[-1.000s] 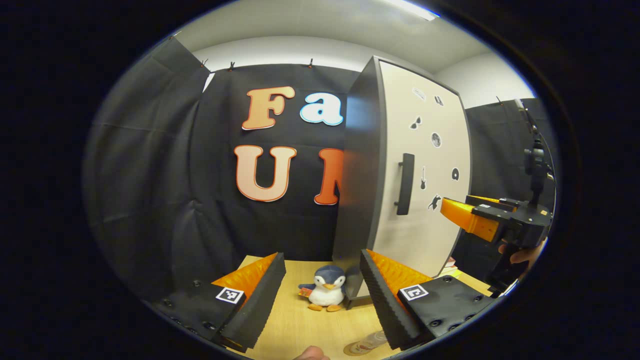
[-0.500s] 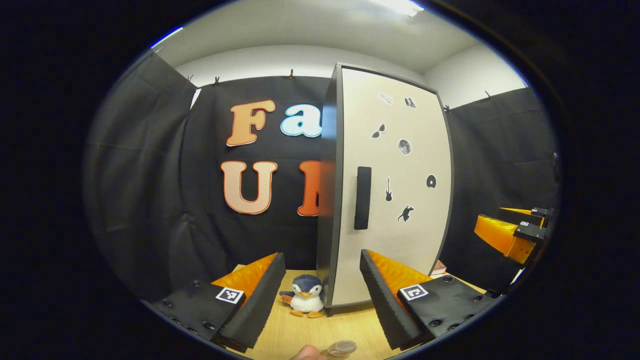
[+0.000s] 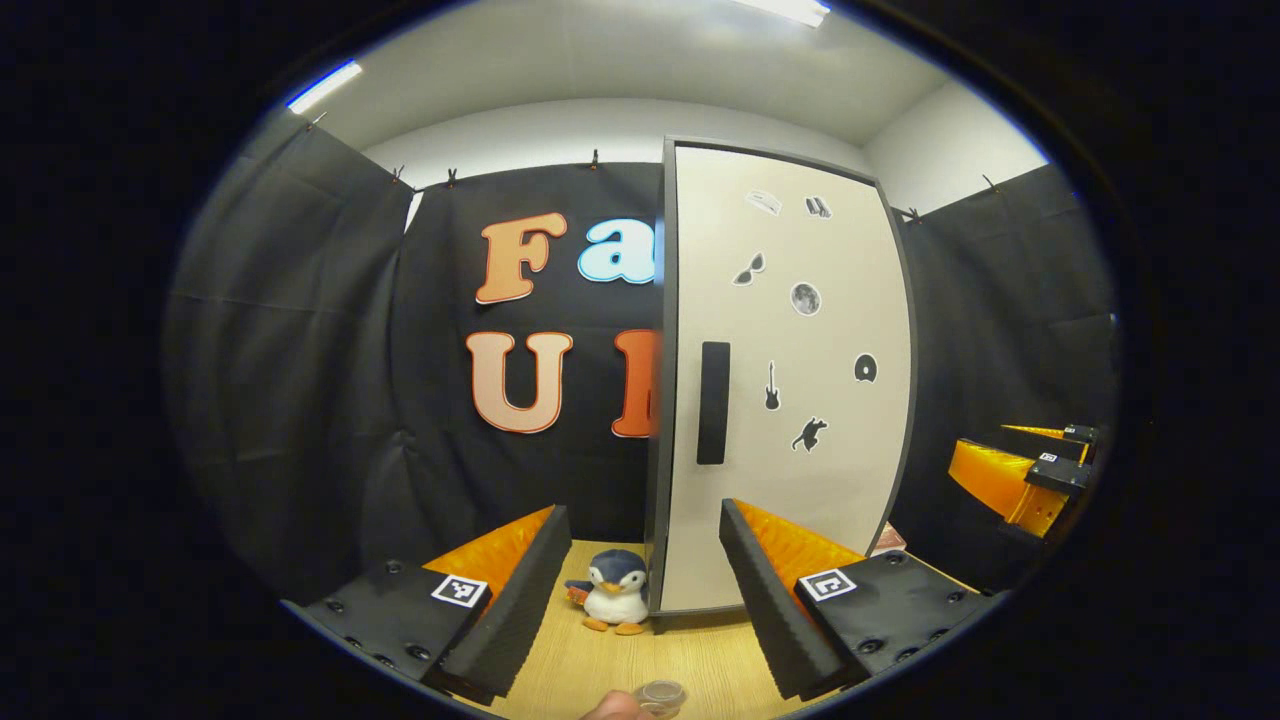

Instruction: Open the cabinet door with the right hand, grasp the bottle in the cabinet with the left hand and place it on the coaster, then close the cabinet door with the right hand.

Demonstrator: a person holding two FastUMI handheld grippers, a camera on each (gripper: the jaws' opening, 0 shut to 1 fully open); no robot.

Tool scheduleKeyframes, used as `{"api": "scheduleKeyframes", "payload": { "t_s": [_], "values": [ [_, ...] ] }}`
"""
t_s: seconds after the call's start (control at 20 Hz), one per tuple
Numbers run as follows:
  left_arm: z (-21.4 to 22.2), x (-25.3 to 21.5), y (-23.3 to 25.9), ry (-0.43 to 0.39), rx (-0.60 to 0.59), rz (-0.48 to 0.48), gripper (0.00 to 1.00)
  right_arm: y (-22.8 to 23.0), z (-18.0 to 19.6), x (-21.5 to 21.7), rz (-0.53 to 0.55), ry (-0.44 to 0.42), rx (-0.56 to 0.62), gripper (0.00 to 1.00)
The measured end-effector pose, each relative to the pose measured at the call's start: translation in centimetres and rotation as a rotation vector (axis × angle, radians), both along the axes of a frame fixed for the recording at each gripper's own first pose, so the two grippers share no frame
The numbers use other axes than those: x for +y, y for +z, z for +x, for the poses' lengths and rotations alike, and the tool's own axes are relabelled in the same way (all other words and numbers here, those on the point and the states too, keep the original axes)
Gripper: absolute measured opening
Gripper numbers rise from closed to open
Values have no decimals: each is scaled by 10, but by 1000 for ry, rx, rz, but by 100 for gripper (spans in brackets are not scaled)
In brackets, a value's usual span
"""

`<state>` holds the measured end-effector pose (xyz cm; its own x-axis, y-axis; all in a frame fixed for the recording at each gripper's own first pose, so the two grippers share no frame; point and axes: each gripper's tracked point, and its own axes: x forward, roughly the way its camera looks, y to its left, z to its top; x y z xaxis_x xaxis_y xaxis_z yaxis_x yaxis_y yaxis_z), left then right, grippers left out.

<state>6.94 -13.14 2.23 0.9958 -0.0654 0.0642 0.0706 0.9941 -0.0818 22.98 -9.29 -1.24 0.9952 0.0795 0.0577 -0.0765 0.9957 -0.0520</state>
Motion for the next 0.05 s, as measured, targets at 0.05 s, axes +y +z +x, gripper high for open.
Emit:
{"api": "scheduleKeyframes", "payload": {
  "t_s": [0.05],
  "values": [
    [-1,-2,0,5,2,2,98,-1,0,0,-1,8,1,94]
  ]
}}
